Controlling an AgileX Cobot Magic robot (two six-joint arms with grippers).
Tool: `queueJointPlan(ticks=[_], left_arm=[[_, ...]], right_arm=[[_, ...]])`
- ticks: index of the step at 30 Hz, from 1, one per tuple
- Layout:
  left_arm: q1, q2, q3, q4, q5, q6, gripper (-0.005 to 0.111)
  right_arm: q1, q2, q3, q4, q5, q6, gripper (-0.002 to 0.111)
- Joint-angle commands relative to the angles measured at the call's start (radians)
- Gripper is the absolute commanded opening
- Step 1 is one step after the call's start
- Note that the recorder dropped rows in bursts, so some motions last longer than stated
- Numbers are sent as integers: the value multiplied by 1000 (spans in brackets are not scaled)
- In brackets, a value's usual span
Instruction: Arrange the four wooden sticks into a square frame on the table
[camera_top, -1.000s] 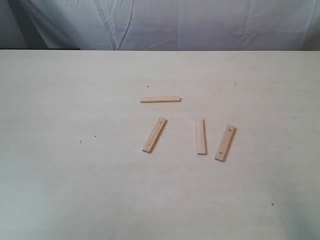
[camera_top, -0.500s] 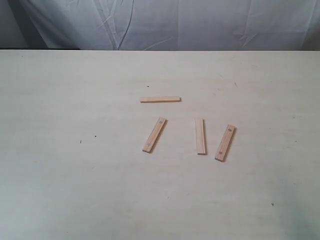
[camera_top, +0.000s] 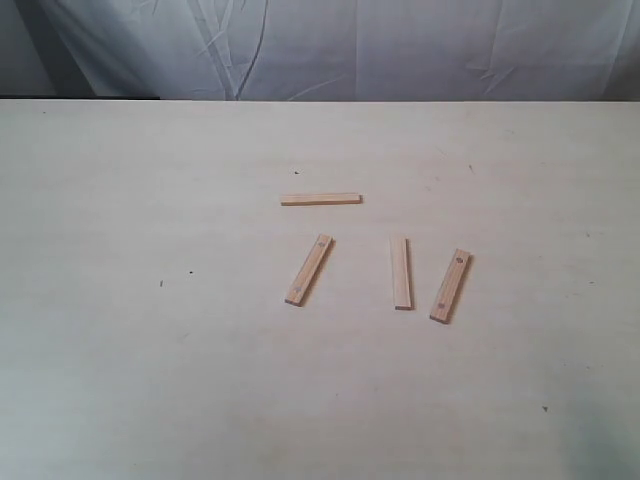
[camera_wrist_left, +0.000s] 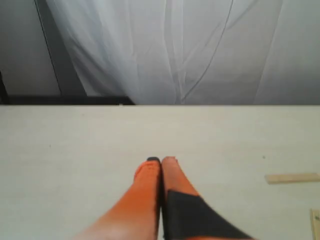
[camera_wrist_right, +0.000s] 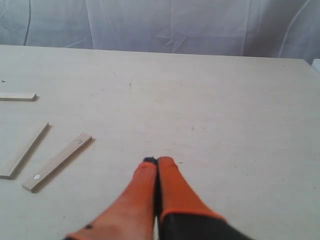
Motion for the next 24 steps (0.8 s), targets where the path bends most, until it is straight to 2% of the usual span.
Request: queueJointPlan(ticks=[1,5,8,13,18,24], left_arm=[[-27,236,-122,-65,103,73,0],[-127,456,-214,-133,119,165,0],[-229,616,-280,-135,119,167,0],[-358,867,-409,-131,119,153,0],[-445,1093,-555,-129,126,114,0],[-521,1304,-725,-10,162,-10,0]], right_arm=[[-5,-6,2,-1,-14,-1,-1],[-5,-6,2,-1,-14,-1,-1],[-5,-6,2,-1,-14,-1,-1],[-5,-6,2,-1,-14,-1,-1],[-5,-6,2,-1,-14,-1,-1],[-5,-6,2,-1,-14,-1,-1]])
